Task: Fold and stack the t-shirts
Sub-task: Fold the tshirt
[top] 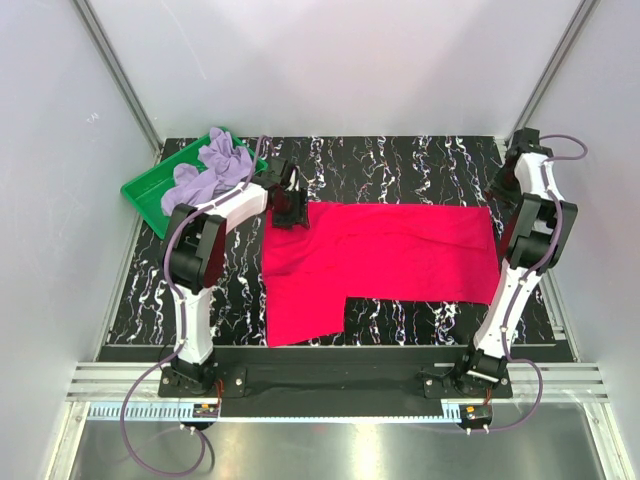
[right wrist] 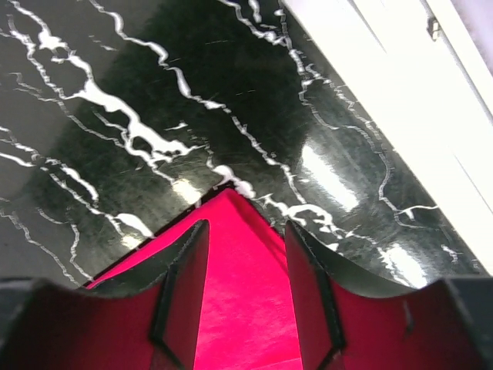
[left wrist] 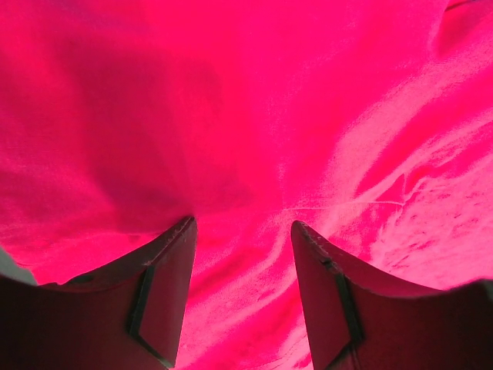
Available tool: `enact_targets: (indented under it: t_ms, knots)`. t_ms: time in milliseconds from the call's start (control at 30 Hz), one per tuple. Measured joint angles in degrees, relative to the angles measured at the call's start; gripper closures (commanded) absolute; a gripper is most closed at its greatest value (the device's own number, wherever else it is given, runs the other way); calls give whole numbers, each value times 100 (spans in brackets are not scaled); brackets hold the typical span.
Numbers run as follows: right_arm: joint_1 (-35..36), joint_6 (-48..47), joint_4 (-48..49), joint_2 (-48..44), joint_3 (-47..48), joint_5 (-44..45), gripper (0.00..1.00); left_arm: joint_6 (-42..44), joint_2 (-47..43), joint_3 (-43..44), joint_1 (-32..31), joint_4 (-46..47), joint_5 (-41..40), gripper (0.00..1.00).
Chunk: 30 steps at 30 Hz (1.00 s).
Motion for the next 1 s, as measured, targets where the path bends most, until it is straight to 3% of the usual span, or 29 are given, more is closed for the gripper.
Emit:
enact_targets:
  t_ms: [533,1000]
  knots:
    - [-70,-188,363,-35,-743,-448,57,-17,48,0,-2,-48,26,40]
    - [-68,-280,273,-59,-643,-267,50,-17,85,0,-2,-61,39,40]
